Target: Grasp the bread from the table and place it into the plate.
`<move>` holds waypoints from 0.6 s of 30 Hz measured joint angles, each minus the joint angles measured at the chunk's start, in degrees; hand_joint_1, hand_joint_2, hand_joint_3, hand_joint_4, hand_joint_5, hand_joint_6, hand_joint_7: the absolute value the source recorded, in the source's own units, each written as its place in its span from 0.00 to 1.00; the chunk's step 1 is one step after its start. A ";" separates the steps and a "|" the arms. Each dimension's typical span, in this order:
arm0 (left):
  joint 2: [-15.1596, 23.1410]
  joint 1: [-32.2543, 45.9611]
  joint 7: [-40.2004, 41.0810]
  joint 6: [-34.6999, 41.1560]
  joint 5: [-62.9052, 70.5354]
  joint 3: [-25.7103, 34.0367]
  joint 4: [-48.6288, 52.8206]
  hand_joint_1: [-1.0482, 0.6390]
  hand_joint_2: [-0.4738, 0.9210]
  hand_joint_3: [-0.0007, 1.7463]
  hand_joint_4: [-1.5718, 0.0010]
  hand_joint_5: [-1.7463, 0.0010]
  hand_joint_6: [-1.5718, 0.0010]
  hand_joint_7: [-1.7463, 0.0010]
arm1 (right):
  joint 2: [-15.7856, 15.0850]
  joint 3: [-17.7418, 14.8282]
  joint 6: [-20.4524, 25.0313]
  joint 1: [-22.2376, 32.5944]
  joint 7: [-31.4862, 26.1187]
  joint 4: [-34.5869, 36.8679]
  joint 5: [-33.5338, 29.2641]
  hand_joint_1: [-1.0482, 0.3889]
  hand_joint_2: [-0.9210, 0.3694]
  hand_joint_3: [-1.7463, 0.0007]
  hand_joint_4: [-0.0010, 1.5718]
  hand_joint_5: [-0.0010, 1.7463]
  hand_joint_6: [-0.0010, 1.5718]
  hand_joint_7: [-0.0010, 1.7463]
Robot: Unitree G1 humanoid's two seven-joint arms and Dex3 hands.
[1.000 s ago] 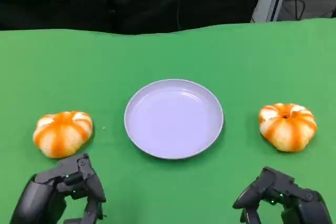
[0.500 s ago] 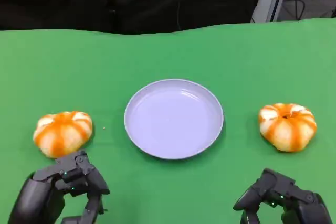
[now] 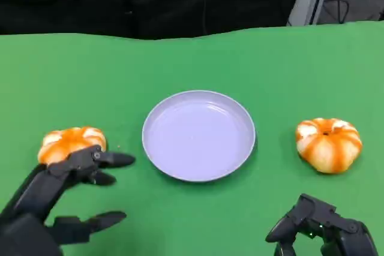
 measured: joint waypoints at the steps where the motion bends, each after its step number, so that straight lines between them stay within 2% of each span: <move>1: 0.45 -0.58 0.06 0.57 1.41 -0.02 -0.16 0.27 1.00 0.02 0.87 0.78 0.77 0.98 | 0.00 0.00 0.00 -0.01 0.00 0.00 0.00 0.71 0.44 0.20 0.50 0.94 0.53 0.78; 9: 1.83 -2.43 0.32 1.79 6.10 -0.74 -0.31 0.25 1.00 0.03 0.90 0.81 0.81 1.00 | 0.00 0.00 0.00 -0.02 0.00 -0.04 0.01 0.70 0.43 0.21 0.50 0.94 0.53 0.78; 13: 4.83 -5.80 2.36 3.66 15.91 -1.96 0.34 0.24 1.00 0.03 0.90 0.82 0.81 1.00 | 0.01 0.02 0.00 -0.14 0.00 -0.08 -0.02 0.70 0.43 0.22 0.50 0.94 0.53 0.78; 18: 5.04 -6.52 3.02 3.86 17.11 -2.79 0.42 0.24 1.00 0.03 0.90 0.83 0.81 1.00 | 0.01 0.02 0.00 -0.13 0.00 -0.08 -0.02 0.70 0.42 0.22 0.51 0.94 0.53 0.78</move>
